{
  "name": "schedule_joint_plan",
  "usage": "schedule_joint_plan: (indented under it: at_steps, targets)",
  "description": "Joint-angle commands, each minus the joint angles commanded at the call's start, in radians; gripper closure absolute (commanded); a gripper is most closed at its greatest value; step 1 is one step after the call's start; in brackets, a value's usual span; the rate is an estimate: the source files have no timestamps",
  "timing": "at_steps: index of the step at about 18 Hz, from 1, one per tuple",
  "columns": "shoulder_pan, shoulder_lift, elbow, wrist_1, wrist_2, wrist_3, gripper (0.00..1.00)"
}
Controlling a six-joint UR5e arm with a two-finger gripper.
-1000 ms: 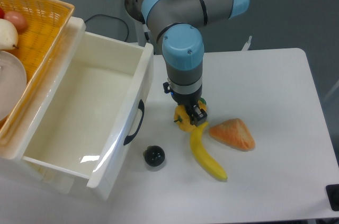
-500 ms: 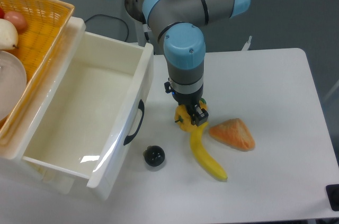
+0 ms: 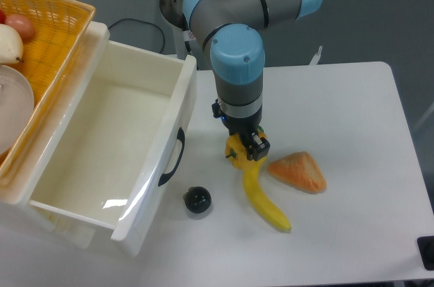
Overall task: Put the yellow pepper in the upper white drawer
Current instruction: 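Close the gripper around the yellow pepper on the table, then lift the yellow pepper up off the table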
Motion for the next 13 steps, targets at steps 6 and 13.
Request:
schedule_joint_plan:
  at_steps: [6, 13]
  targets:
    - [0.074, 0.047, 0.017, -0.075, -0.121, -0.052, 0.67]
    - [0.101, 0.110, 0.025, -0.127, -0.221, -0.221, 0.67]
